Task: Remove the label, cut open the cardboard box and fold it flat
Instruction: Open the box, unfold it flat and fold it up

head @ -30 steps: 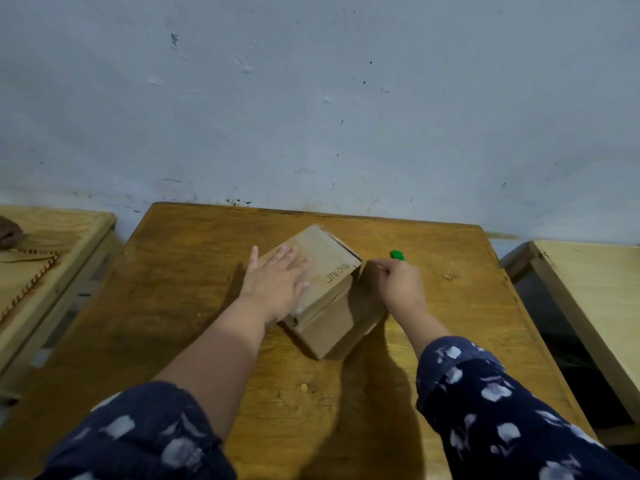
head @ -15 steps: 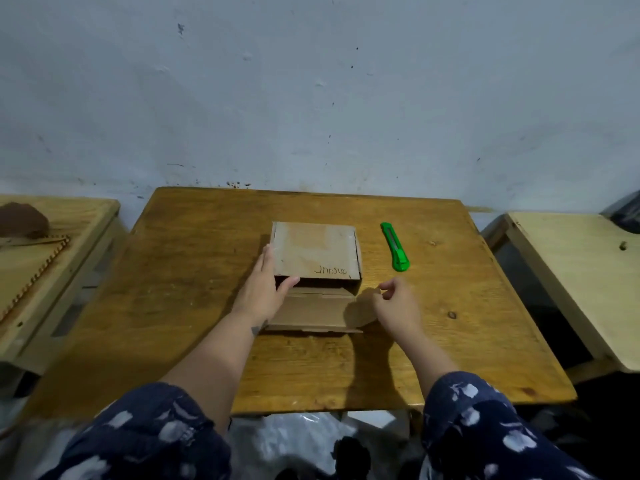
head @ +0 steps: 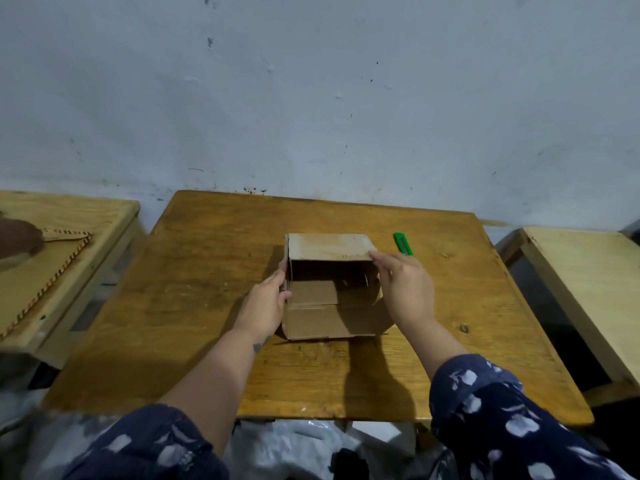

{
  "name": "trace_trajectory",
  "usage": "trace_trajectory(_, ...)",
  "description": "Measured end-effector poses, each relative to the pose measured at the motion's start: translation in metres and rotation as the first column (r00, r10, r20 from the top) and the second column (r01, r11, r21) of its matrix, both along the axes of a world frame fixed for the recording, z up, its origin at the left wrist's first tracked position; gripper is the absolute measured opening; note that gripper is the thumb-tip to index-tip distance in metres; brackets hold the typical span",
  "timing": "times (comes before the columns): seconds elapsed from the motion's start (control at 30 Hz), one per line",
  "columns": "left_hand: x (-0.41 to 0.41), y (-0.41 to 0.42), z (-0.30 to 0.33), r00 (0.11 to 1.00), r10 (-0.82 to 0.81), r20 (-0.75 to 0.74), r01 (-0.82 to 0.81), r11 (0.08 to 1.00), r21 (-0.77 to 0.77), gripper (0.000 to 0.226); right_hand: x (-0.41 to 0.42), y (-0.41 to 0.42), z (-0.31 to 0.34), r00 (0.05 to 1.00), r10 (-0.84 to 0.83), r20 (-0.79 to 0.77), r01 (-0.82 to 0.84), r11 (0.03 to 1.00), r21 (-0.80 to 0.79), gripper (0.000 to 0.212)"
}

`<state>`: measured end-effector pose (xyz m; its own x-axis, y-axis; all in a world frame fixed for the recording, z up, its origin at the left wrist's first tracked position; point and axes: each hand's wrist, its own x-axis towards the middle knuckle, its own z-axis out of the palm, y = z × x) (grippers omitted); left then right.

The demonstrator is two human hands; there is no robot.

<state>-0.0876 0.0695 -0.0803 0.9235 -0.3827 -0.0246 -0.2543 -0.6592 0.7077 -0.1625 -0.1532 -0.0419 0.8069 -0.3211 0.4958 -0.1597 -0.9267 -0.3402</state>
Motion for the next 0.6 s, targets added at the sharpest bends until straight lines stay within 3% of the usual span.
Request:
trace_trajectory(0.13,0.001,0.001,-0.004,1.0,0.014,0.02,-0.015,0.999,0.036,0.063,0.037,0.003,0.034,0.99,-0.122,0.072,0.097,0.953,0.286,0.031)
trace_trajectory(0.27,0.003,0.001,-0.005,1.0,-0.01,0.014,0.009,0.999,0.048,0.063,0.084,-0.007,0.045,0.987,-0.159,0.02,0.126,0.843,0.522,0.021)
trace_trajectory(0.4,0.002,0.001,-0.007,1.0,-0.011,0.006,0.011,1.0,0.027,0.063,0.11,-0.017,0.025,0.993,-0.036,-0.109,0.09,0.835,0.542,0.046)
trace_trajectory(0.6,0.001,0.001,-0.011,0.998,0.039,0.041,-0.039,0.999,-0.008,0.065,0.135,-0.038,-0.009,0.921,-0.027,-0.389,0.167,0.928,0.332,0.062)
